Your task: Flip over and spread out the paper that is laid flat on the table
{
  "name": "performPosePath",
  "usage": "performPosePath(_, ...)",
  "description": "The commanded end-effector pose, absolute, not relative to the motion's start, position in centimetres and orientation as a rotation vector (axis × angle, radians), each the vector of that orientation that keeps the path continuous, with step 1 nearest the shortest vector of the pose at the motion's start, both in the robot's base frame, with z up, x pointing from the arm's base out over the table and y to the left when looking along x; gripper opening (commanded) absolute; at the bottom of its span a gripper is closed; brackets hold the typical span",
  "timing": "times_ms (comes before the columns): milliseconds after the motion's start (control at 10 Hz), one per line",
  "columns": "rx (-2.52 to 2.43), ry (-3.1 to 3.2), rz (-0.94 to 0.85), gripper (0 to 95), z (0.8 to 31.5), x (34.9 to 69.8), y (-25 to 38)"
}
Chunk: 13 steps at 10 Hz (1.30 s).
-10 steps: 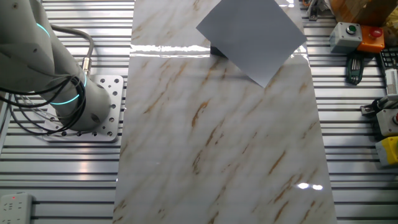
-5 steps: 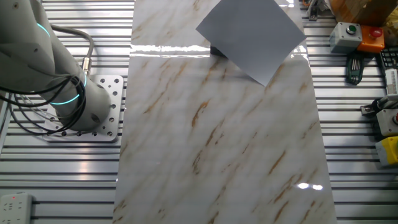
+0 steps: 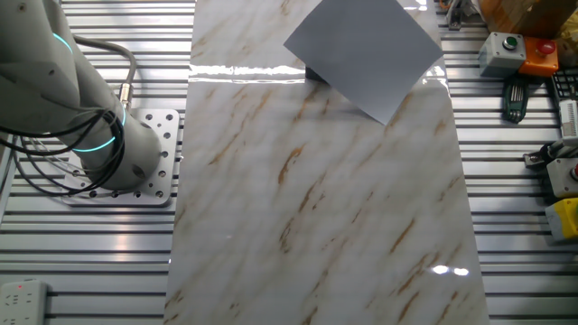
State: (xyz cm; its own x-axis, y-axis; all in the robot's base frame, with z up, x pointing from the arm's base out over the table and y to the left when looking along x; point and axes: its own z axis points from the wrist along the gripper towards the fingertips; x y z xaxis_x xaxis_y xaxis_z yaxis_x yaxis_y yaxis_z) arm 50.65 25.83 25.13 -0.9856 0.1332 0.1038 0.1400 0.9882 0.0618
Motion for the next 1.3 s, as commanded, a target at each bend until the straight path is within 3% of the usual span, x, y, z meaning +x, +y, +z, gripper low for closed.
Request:
performPosePath(100, -0.189, -3.028, -0.103, 0.0, 25.11, 50.70, 25.88)
performPosePath(800, 0.188, -3.008, -0.143, 0.0, 25.11, 50.70, 25.88)
performPosePath(1300, 0.176, -3.118, 0.023, 0.0, 25.11, 50.70, 25.88)
